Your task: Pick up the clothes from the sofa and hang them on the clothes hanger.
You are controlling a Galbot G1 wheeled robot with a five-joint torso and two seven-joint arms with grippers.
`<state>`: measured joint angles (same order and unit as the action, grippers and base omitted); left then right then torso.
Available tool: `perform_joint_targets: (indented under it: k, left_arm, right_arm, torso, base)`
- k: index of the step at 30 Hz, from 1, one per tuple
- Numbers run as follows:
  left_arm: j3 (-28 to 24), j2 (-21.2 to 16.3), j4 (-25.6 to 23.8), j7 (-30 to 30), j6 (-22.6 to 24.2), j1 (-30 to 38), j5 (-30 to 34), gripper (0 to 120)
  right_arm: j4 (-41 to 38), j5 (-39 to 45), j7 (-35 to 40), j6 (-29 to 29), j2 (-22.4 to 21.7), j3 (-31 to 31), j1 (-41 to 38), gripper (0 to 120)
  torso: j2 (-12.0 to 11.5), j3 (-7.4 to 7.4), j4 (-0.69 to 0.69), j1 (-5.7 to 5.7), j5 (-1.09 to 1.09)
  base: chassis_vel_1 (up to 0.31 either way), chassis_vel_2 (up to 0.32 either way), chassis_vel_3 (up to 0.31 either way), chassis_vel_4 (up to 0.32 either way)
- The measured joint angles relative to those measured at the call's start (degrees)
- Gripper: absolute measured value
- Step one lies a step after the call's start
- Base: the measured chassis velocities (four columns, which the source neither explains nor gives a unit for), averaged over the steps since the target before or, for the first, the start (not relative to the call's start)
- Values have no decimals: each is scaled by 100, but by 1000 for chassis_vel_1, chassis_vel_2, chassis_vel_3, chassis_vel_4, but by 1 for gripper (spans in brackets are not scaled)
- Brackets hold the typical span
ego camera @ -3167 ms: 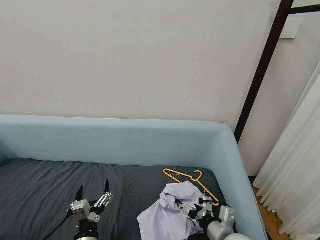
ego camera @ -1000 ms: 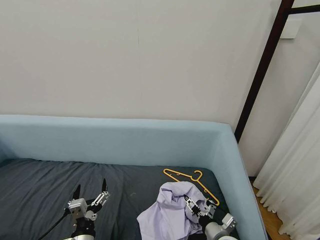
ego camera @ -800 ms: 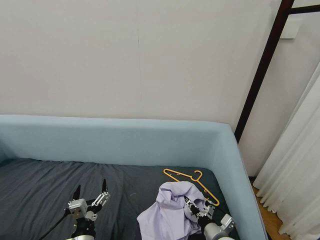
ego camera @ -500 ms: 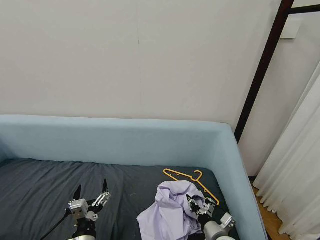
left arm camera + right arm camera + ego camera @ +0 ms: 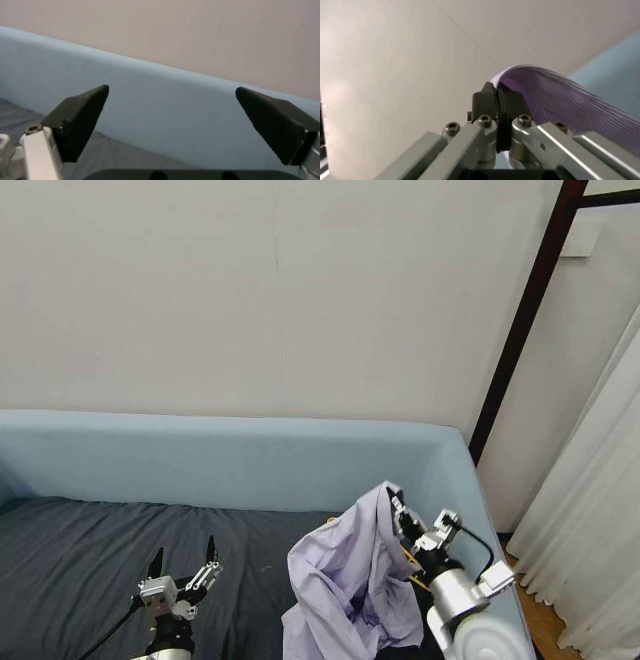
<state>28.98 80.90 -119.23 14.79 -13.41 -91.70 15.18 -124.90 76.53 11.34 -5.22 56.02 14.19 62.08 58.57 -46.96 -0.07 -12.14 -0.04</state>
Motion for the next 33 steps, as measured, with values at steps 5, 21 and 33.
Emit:
perform_joint_targets:
  k: [5,21,33]
  left_arm:
    - [-12,37,-31,-4,1,-20,-43,100]
    - [-39,54,-309,-2,-2,-150,-98,100]
    - [-78,118,-143,-10,2,-135,-186,100]
  right_arm:
    - [-235,389,323,-64,-799,315,-747,0]
    - [-1367,1659,2676,1850,-2199,1938,-2185,0]
    - [-932,374,2632,2346,-951,-68,-1207,0]
  torso:
    - [0,0,0,0,1]
    - [0,0,-2,0,-1]
    - [0,1,0,0,-2]
  base:
    - [0,0,0,0]
    - [0,0,0,0]
    - [0,0,0,0]
